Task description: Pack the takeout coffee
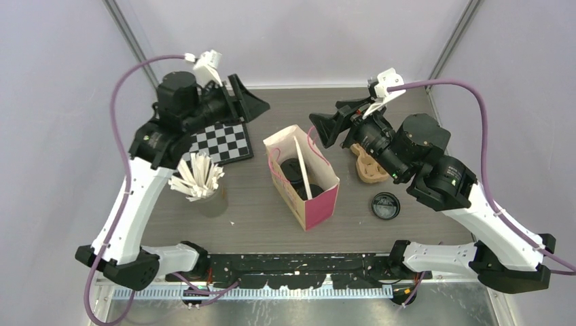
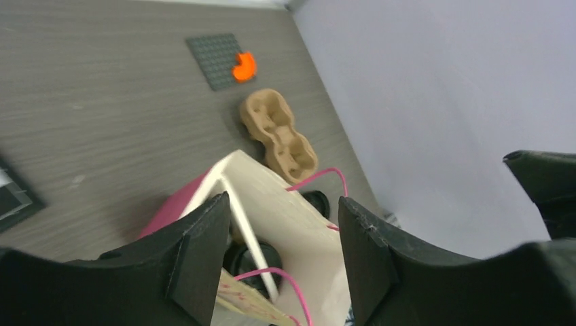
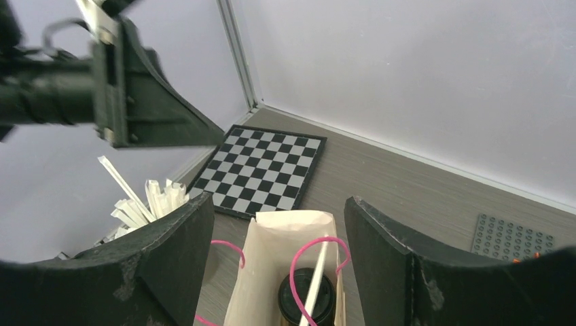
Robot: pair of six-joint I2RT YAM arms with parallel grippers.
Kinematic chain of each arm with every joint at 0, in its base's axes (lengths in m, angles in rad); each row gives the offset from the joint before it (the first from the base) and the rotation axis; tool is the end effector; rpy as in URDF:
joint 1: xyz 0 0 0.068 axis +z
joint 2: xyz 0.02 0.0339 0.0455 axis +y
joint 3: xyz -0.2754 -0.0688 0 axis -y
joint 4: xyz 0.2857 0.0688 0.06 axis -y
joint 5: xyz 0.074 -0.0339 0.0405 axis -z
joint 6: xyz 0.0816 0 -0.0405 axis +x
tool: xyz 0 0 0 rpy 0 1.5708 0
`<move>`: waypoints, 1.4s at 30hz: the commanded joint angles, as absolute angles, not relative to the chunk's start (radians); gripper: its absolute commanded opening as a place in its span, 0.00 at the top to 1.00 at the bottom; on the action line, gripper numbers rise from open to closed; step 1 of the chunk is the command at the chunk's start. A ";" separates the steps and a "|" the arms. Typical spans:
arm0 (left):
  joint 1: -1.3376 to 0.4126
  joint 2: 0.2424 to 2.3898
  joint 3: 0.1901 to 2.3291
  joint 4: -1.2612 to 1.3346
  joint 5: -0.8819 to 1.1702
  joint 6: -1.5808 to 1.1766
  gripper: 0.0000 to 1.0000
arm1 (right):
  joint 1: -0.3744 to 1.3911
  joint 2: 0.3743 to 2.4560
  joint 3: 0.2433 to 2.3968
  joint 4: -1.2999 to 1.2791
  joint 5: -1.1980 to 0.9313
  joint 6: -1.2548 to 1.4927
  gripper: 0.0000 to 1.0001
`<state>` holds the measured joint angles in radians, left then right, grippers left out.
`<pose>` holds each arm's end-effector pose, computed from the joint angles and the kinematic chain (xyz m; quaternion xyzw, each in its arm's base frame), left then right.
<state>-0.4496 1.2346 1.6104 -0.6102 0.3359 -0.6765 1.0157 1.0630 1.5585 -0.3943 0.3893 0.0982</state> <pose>0.2763 -0.1632 0.4991 0.0153 0.7806 -0.4370 0.4465 0.1621 0.2026 0.5579 -0.1626 0.6533 0.2747 0.6865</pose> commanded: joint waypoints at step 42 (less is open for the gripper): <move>0.223 1.131 1.392 -1.120 -0.428 -0.714 0.40 | 1.012 0.819 1.206 -0.332 0.513 0.158 0.25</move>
